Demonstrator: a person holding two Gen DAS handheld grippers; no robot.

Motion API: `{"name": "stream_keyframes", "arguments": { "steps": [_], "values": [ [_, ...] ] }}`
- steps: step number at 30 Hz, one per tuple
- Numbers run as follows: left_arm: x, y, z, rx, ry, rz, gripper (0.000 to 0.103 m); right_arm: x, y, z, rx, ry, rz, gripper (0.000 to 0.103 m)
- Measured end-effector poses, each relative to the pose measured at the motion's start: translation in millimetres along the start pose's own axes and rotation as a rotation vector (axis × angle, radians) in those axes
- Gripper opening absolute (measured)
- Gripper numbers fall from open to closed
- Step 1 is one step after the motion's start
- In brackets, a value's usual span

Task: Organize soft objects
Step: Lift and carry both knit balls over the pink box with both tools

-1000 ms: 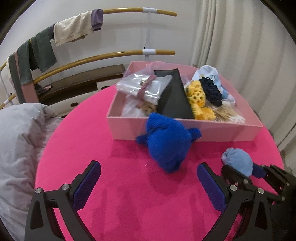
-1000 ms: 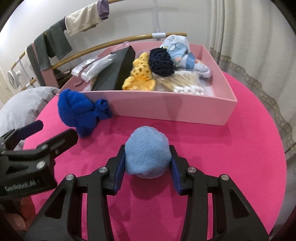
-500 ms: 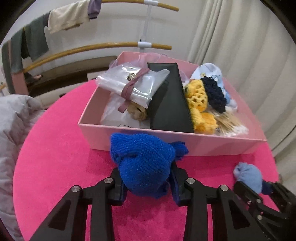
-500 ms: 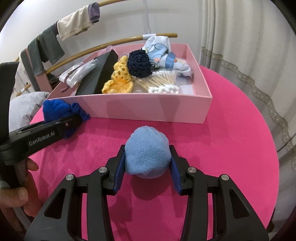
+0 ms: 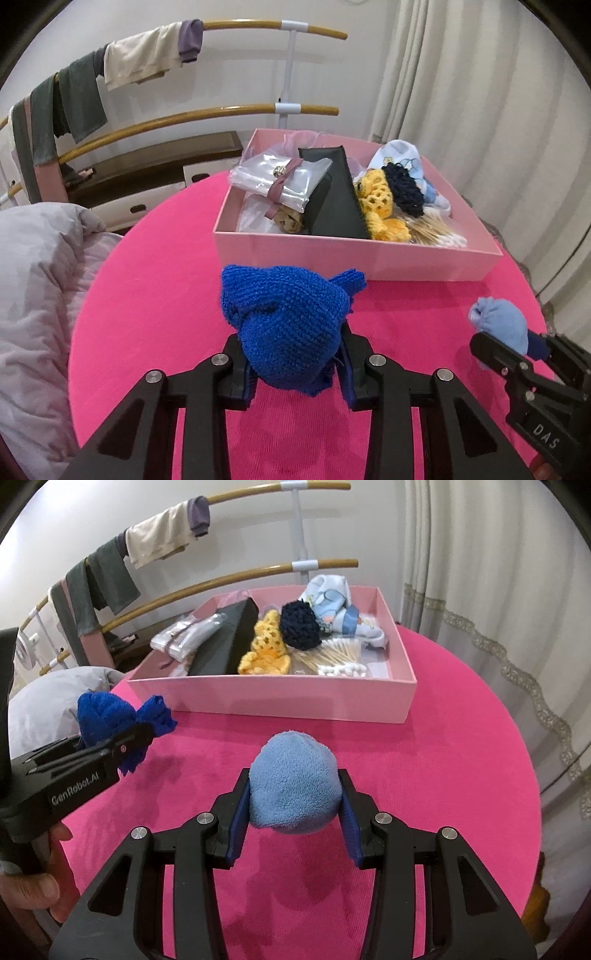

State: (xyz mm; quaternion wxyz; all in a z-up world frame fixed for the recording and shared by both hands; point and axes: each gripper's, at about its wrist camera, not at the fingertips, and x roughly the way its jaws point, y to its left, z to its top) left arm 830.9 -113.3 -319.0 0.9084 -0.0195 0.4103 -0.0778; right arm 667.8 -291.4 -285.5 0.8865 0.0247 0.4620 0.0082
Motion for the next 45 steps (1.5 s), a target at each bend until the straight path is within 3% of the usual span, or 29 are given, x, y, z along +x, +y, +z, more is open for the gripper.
{"name": "stream_keyframes", "arguments": {
  "steps": [16,30,37,45],
  "values": [
    [-108.3,-5.2,-39.0,0.039,-0.085,-0.005,0.032,-66.8,18.4,-12.1,-0.02,-0.088,-0.013,0.04],
    [-179.0,-1.4,-63.0,0.046,-0.143,0.002,0.032,-102.7,28.9,-22.6,-0.021,-0.134,0.0,0.04],
    [-189.2,-3.5,-55.2,0.046,-0.163,0.004,0.032,-111.3,18.4,-11.7,-0.003,-0.162,0.009,0.04],
    [-187.8,-14.5,-23.7,0.056,-0.212,0.002,0.032,-115.3,4.7,17.6,0.006,-0.209,0.001,0.04]
  ]
}}
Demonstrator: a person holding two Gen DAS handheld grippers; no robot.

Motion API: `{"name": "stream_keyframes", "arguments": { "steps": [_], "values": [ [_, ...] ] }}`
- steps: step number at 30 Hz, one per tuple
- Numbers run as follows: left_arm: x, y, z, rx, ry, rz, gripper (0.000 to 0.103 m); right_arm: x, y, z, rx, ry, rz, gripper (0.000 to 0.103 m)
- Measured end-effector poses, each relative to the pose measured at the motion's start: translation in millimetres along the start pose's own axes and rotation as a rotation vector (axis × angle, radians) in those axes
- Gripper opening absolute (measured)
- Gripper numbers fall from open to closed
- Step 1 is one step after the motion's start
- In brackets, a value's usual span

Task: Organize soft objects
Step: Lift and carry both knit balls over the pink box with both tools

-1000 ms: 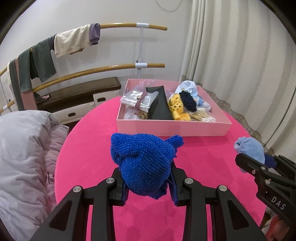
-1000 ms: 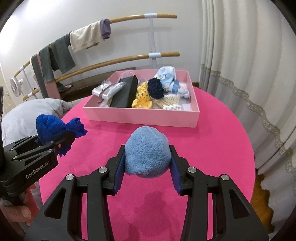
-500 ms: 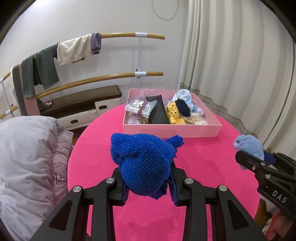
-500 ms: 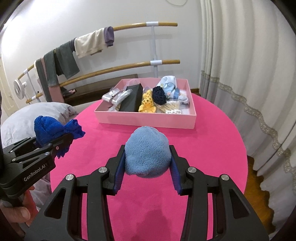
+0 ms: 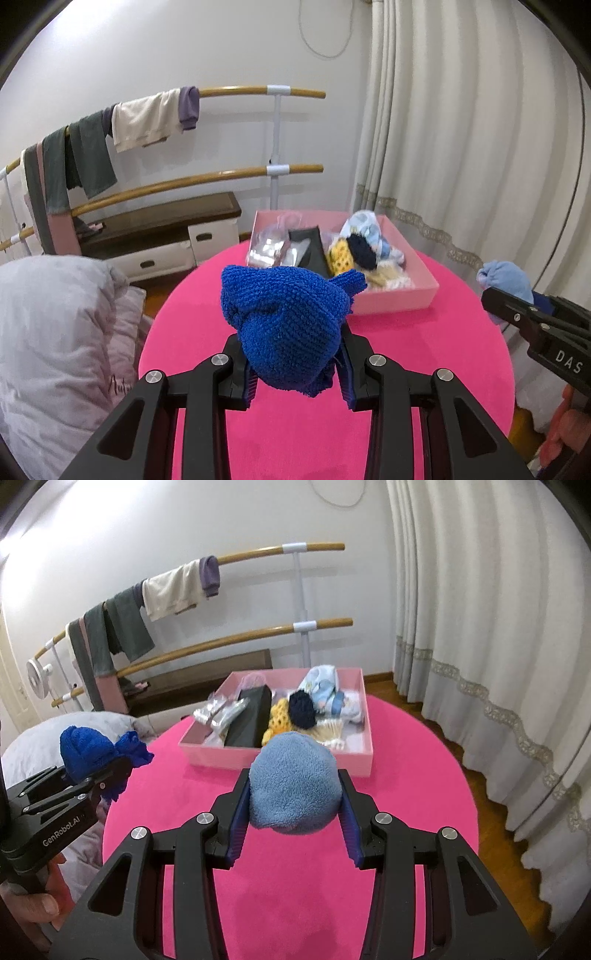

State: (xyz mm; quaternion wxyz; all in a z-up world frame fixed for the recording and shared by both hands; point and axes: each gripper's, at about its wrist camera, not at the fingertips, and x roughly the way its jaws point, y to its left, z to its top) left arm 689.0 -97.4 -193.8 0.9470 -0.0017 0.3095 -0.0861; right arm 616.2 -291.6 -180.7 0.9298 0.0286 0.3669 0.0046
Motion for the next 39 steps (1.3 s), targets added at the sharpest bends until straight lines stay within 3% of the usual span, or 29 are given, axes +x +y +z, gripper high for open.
{"name": "stream_keyframes", "arguments": {
  "steps": [10,18,27,39],
  "values": [
    [13.6,-7.9,36.4,0.013,-0.064,-0.006,0.032,4.0,-2.6,31.2,0.016,-0.071,0.05,0.04],
    [46.4,-5.5,66.4,0.019,-0.087,-0.017,0.032,26.8,-16.7,73.1,0.026,-0.085,0.089,0.04],
    [115.0,-5.4,109.2,0.014,-0.064,-0.045,0.032,70.3,-26.6,111.2,0.018,-0.041,0.089,0.041],
    [222.2,-3.4,164.3,-0.016,-0.012,-0.077,0.032,119.1,-44.8,129.2,0.022,0.022,0.066,0.041]
  ]
}}
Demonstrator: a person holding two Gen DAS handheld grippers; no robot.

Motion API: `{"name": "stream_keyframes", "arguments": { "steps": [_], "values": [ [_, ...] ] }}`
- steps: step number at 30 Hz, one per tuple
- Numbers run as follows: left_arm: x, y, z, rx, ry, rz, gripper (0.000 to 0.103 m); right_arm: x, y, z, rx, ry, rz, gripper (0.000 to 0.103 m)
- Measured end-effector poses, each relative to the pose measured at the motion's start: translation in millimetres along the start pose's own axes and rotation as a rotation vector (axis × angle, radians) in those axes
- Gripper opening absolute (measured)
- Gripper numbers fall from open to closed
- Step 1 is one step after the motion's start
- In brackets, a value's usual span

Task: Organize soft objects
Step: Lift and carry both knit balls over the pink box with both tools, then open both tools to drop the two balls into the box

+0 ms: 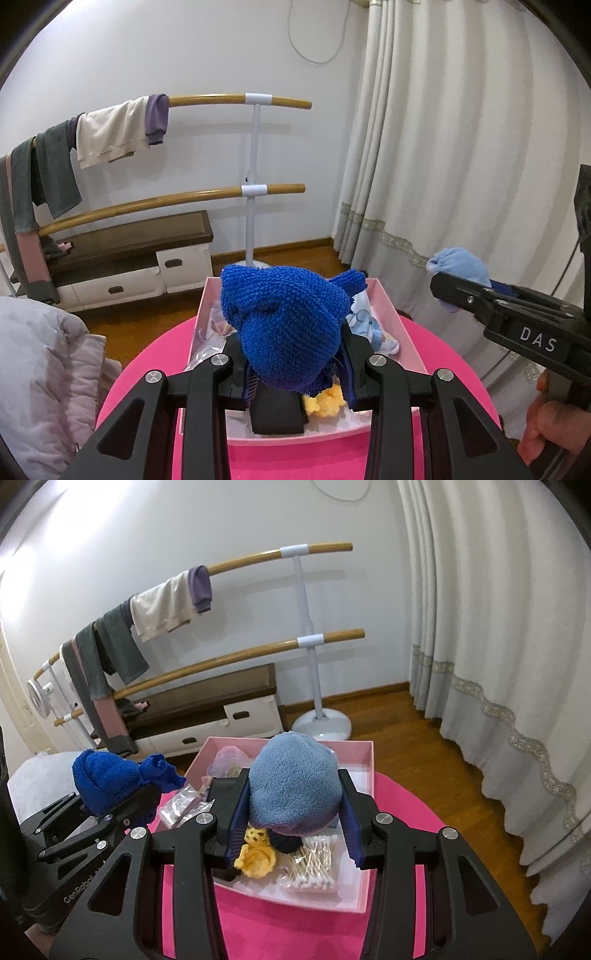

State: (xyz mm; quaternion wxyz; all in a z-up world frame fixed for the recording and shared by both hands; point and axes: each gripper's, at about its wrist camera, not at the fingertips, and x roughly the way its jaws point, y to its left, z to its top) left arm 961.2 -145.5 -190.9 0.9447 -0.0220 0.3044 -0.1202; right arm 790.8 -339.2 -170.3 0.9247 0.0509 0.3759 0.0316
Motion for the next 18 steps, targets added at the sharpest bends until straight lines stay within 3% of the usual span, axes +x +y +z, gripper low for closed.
{"name": "stream_keyframes", "arguments": {
  "steps": [9,18],
  "values": [
    [60.5,4.7,15.9,0.005,0.029,0.001,0.033,20.2,-4.6,3.2,0.005,0.03,-0.003,0.041],
    [110.5,-2.2,8.1,0.008,0.106,-0.009,0.033,52.4,-18.1,-1.7,0.043,0.097,0.005,0.041]
  ]
}}
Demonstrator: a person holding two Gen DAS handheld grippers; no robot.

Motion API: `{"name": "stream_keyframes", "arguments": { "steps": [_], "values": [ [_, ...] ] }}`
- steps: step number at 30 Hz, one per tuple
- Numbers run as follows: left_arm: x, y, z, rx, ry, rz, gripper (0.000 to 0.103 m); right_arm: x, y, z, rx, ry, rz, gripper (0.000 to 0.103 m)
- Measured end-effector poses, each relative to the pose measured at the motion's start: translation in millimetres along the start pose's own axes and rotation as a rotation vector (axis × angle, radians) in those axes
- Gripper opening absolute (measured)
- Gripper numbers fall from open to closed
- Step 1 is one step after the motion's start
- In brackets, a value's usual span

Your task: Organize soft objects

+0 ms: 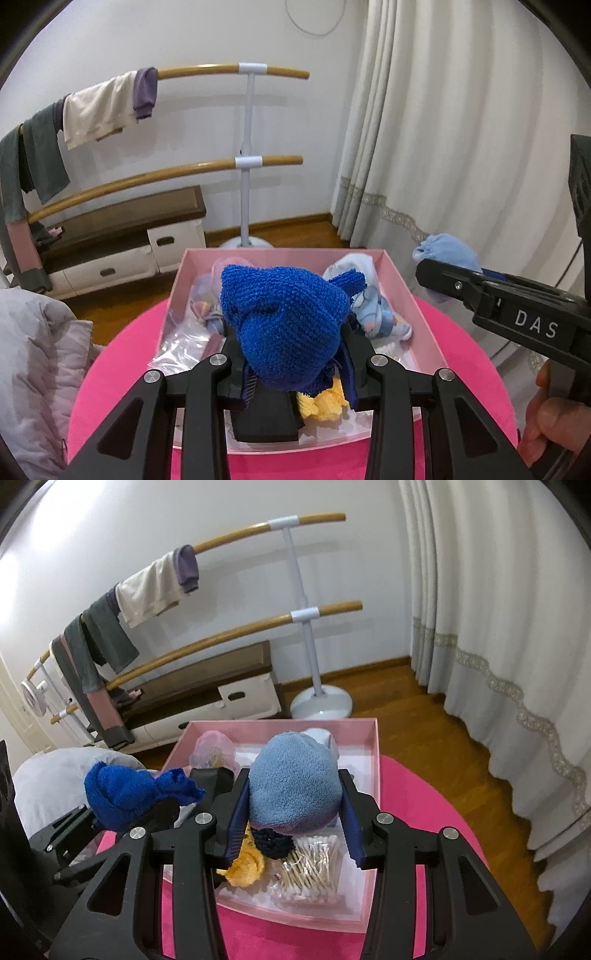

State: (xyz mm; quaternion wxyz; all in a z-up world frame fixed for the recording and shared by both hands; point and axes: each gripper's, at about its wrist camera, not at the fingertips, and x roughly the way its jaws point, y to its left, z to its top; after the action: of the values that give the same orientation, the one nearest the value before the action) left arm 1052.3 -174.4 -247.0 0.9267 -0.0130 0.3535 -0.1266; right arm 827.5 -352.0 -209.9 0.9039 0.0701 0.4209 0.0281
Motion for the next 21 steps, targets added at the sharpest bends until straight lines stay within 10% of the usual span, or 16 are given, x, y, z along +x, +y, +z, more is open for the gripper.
{"name": "stream_keyframes", "arguments": {
  "steps": [8,13,15,21],
  "values": [
    [28.2,-4.2,3.6,0.006,0.034,0.018,0.065,19.6,-15.3,-10.2,0.039,0.059,0.002,0.048],
    [17.5,-1.7,3.5,0.002,-0.013,0.055,0.098,18.5,-22.6,-15.5,0.071,0.056,0.006,0.087],
    [10.7,0.2,2.9,0.001,-0.032,0.066,0.103,13.9,-24.3,-17.3,0.086,0.039,0.008,0.103],
    [-21.5,4.2,-4.1,0.02,-0.083,0.122,0.103,-7.1,-21.4,-22.8,0.119,0.007,0.013,0.103]
  ]
}}
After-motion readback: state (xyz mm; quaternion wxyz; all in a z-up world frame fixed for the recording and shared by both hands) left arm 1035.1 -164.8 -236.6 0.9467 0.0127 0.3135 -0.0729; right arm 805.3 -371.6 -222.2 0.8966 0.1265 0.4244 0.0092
